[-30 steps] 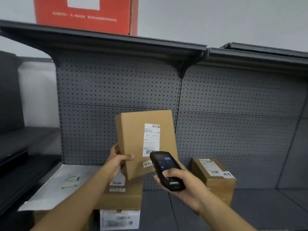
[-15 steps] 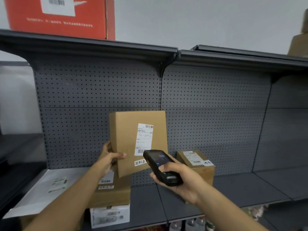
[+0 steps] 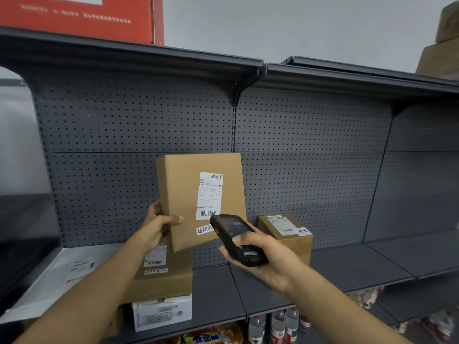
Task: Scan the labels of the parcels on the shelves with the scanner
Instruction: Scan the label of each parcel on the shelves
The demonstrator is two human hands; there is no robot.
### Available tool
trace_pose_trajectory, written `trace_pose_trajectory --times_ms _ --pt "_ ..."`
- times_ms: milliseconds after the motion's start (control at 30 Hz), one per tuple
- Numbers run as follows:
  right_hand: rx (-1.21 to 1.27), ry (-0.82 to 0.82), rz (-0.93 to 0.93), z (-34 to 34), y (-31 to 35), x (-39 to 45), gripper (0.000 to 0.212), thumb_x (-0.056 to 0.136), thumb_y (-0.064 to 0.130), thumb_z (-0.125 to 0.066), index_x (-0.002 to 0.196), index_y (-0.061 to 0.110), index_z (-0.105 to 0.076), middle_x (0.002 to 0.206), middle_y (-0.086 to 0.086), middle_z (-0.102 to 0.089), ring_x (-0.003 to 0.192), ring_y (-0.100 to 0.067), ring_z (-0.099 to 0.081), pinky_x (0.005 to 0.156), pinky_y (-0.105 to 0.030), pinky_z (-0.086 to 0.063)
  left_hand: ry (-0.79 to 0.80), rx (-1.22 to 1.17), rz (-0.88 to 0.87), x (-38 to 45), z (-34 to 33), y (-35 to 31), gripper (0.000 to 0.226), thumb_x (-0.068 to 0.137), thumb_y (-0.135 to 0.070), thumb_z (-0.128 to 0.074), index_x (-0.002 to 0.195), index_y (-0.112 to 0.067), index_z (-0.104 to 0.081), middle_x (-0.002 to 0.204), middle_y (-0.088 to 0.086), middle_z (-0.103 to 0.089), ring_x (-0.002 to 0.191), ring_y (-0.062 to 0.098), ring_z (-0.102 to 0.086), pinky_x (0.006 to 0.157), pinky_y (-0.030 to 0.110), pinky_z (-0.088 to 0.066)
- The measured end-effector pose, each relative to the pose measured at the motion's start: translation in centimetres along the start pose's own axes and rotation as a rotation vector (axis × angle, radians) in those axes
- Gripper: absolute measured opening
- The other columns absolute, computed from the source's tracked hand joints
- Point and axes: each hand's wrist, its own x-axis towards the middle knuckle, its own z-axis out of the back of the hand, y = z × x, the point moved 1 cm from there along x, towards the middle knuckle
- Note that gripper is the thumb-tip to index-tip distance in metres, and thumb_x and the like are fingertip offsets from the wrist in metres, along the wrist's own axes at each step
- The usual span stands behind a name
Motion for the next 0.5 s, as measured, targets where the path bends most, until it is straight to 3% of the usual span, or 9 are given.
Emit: trace_pose_trajectory --times_ms 133,300,400,500 --pt "-0.011 -0.011 0.001 -0.5 -0.2 0.2 0.019 0.073 -0.015 -0.06 0.088 -0.003 -0.057 0.107 -0.03 -0.057 0.088 -0.041 -0.065 0.072 -0.042 -0.062 0.001 -0.005 0.001 0.6 0.6 0.3 0.095 0.073 0.016 -0.068 0.147 -0.02 -0.021 0.11 -0.005 -0.057 0.094 0.016 -0.057 0.072 0.036 -0.048" --pt "-0.011 -0.032 0.003 -0.8 -0.5 1.0 0.026 0.066 -0.013 -0.063 0.088 -0.002 -0.056 0.113 -0.033 -0.055 0.089 -0.041 -0.065 0.069 -0.041 -0.063 0.022 -0.013 0.015 1.6 1.4 1.0 0.096 0.072 0.015 -0.069 0.147 -0.02 -0.02 0.112 -0.004 -0.057 0.096 0.017 -0.057 0.077 0.034 -0.048" --pt "-0.018 -0.036 0.016 -0.9 -0.4 1.4 0.019 0.074 -0.015 -0.058 0.089 -0.004 -0.055 0.11 -0.034 -0.055 0.078 -0.039 -0.07 0.067 -0.039 -0.063 0.04 -0.014 0.027 2.2 1.6 1.3 0.097 0.072 0.013 -0.071 0.147 -0.022 -0.02 0.117 -0.002 -0.056 0.098 0.018 -0.058 0.074 0.034 -0.049" --pt "-0.023 -0.039 0.035 -0.9 -0.3 1.8 0.022 0.07 -0.015 -0.06 0.088 -0.004 -0.055 0.105 -0.033 -0.057 0.069 -0.038 -0.073 0.067 -0.04 -0.063 0.04 -0.01 0.023 2.8 1.7 1.5 0.096 0.072 0.013 -0.07 0.147 -0.021 -0.021 0.117 -0.003 -0.056 0.097 0.016 -0.057 0.072 0.032 -0.048"
